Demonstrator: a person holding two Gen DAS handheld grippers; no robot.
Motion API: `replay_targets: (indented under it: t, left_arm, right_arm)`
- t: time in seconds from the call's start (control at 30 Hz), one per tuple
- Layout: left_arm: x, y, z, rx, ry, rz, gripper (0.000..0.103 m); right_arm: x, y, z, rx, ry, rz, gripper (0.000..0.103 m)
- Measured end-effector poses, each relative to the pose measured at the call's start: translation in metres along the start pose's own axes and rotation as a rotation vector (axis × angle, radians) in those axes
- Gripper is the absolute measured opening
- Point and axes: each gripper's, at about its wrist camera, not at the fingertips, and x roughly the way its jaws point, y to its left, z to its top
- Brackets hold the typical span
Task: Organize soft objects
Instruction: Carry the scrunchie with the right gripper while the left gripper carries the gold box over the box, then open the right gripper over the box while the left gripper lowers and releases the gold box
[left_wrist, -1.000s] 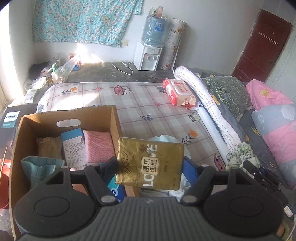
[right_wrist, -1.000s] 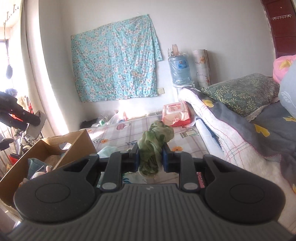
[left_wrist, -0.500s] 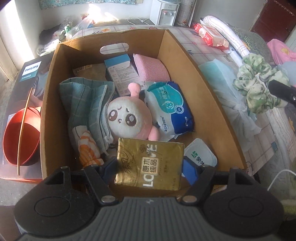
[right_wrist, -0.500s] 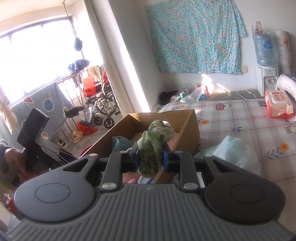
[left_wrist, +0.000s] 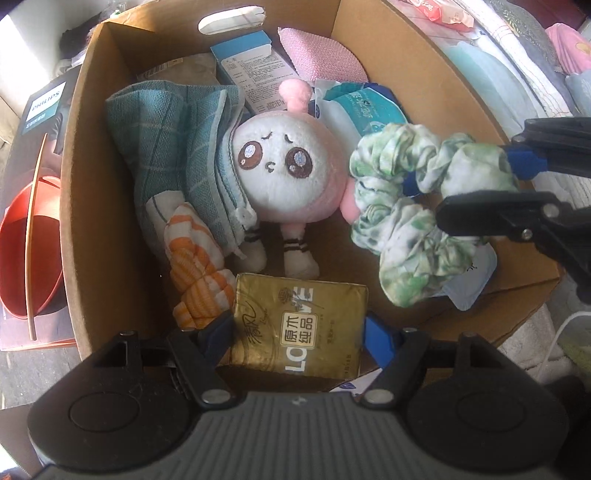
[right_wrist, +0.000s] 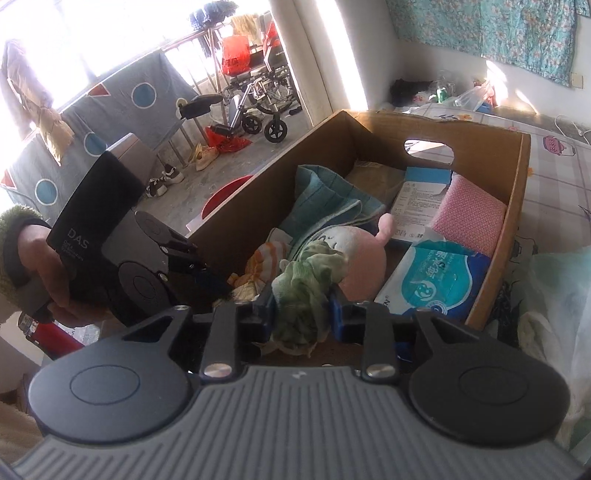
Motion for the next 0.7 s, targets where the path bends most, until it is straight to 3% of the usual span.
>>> replay_targets:
  t: [0.1,0.23,0.5,0.7]
  left_arm:
    - [0.001,0.005,-0.002,-0.016,0.001,-0.016,0.076]
    - [0.001,0.008,-0.004,-0.026,0.002,-0.019,0.079]
    - [-0.011,0.007,0.001,-0.039,-0.037,-0.006,0.079]
    - [-0.043,0.002,0.004,-0.087,-0.159,0.026,0.082]
  right_arm:
    - [0.012,0.003,-0.002,0.000,0.039,0.001,0.040]
    - [0.009,-0.007,-0.003,0.029,0.027,0.002,0.043]
    - [-0.036,-0.029,-0.011,0.076,-0.099,-0.014,0.051]
    - [-0.080,-0.053,-0.034,0.115,-0.224,-0.066,0.058]
